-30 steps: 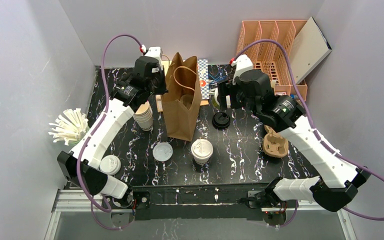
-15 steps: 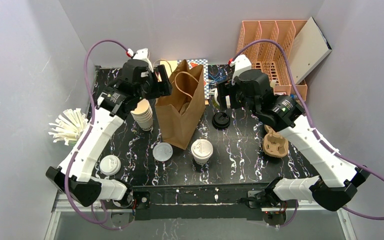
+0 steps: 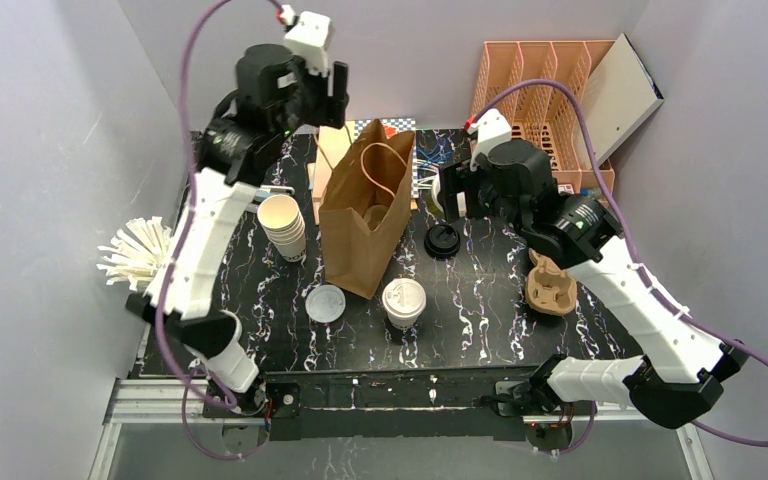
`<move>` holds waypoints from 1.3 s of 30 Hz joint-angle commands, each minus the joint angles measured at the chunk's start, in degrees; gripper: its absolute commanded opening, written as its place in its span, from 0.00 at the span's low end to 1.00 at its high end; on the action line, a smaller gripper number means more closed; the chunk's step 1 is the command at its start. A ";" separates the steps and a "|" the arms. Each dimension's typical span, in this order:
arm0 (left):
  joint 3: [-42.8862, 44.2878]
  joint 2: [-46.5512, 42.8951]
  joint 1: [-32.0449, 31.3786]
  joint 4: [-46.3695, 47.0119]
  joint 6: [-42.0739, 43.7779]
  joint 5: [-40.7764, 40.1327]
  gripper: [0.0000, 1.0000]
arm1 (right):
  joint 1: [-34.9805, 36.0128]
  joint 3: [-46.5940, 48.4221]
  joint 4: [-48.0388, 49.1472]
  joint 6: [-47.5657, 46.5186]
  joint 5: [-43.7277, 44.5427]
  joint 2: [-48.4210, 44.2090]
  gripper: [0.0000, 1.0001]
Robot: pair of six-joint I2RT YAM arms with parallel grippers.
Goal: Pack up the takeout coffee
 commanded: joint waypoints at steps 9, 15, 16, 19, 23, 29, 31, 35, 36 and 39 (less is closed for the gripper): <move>9.75 18.81 0.87 1.70 12.47 17.79 0.61 | 0.00 -0.22 -0.63 1.68 -1.63 -6.47 0.68; 9.56 21.15 1.06 1.07 14.95 21.09 0.58 | 0.00 -0.22 -0.70 2.17 -1.86 -7.60 0.68; 9.52 21.17 1.14 0.71 14.97 20.54 0.57 | 0.02 0.04 -0.83 2.19 -1.90 -7.55 0.68; 7.64 20.11 1.41 0.60 15.10 19.72 0.58 | 0.01 0.30 -1.02 2.12 -1.86 -7.15 0.67; 5.77 18.50 2.18 1.91 13.54 19.61 0.64 | 0.01 0.31 -1.03 2.02 -2.07 -6.49 0.67; 3.94 15.09 3.17 1.28 17.73 25.16 0.67 | 0.00 0.30 -1.02 1.83 -2.65 -6.11 0.68; 2.77 14.25 3.58 0.39 21.91 28.17 0.71 | 0.00 0.37 -1.00 1.85 -2.78 -6.11 0.67; -0.88 12.37 3.70 -1.21 32.20 33.86 0.80 | 0.00 0.84 -1.49 1.86 -3.25 -5.57 0.67; -1.97 11.99 3.75 -0.98 35.05 34.10 0.81 | 0.00 1.04 -1.61 1.89 -3.43 -5.48 0.67; -3.10 12.36 3.96 -0.71 40.33 34.31 0.79 | 0.00 1.29 -1.81 1.89 -3.61 -5.40 0.67</move>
